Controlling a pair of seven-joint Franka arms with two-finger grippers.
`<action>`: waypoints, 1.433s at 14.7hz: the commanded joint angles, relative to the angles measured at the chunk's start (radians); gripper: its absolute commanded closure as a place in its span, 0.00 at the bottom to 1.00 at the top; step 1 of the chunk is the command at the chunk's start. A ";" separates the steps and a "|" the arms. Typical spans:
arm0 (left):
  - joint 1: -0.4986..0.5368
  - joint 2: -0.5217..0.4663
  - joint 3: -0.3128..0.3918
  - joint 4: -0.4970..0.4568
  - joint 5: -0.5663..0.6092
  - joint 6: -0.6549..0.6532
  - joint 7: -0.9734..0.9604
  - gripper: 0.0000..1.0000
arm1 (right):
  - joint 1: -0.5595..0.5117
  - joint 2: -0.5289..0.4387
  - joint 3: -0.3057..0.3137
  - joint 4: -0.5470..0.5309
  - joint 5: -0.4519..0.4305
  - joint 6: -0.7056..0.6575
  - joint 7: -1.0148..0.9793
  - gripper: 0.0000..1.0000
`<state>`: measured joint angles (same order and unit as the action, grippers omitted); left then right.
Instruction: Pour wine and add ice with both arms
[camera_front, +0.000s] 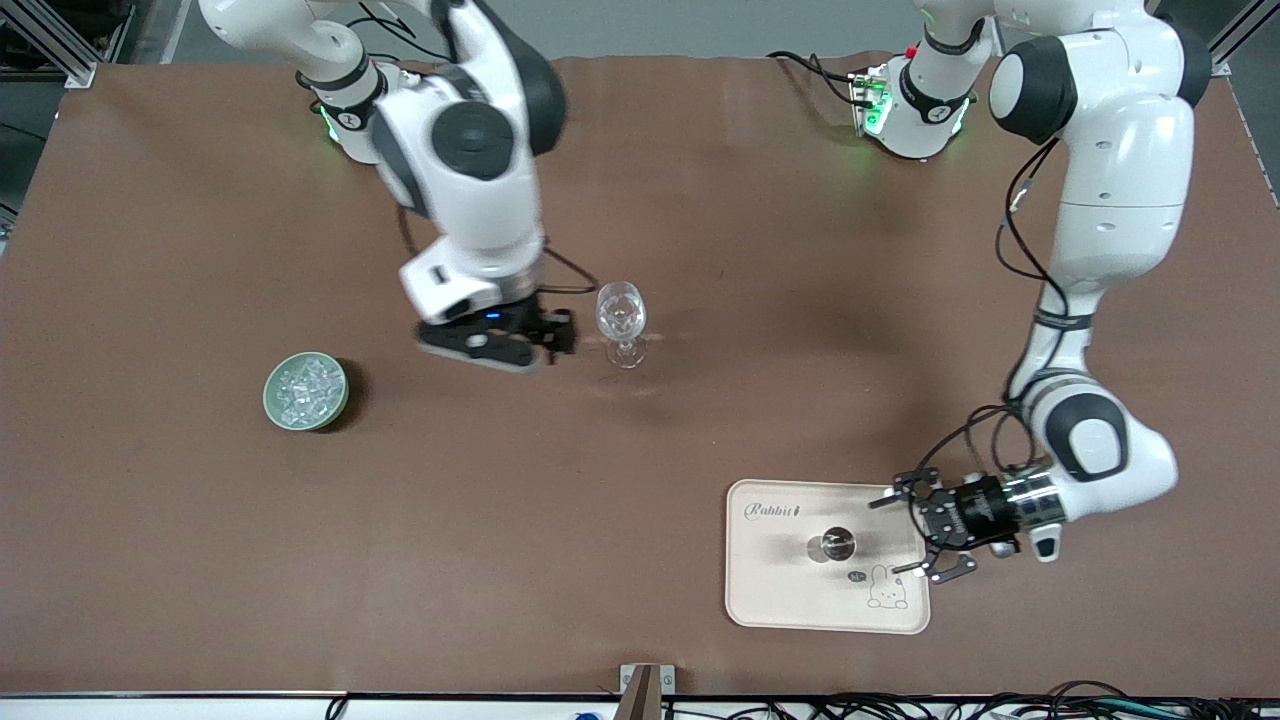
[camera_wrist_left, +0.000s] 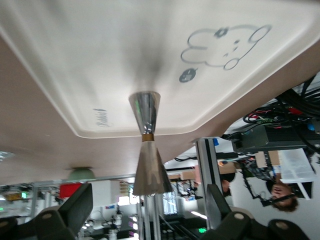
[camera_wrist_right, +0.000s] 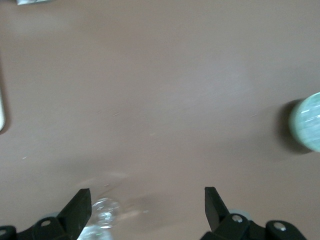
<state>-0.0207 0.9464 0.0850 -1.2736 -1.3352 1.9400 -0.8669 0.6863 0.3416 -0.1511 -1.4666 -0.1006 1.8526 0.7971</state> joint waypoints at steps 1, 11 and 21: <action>0.001 -0.102 0.073 -0.047 0.135 -0.085 0.041 0.00 | -0.121 -0.111 0.016 -0.035 -0.010 -0.087 -0.138 0.00; 0.027 -0.447 0.038 -0.044 0.896 -0.368 0.393 0.00 | -0.431 -0.254 0.013 -0.031 -0.007 -0.231 -0.470 0.00; 0.018 -0.898 -0.140 -0.291 1.208 -0.489 0.597 0.00 | -0.778 -0.306 0.176 0.017 0.050 -0.319 -0.722 0.00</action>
<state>-0.0044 0.1821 -0.0327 -1.4116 -0.1506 1.4294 -0.3010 -0.0514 0.0527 -0.0206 -1.4459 -0.0865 1.5374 0.0846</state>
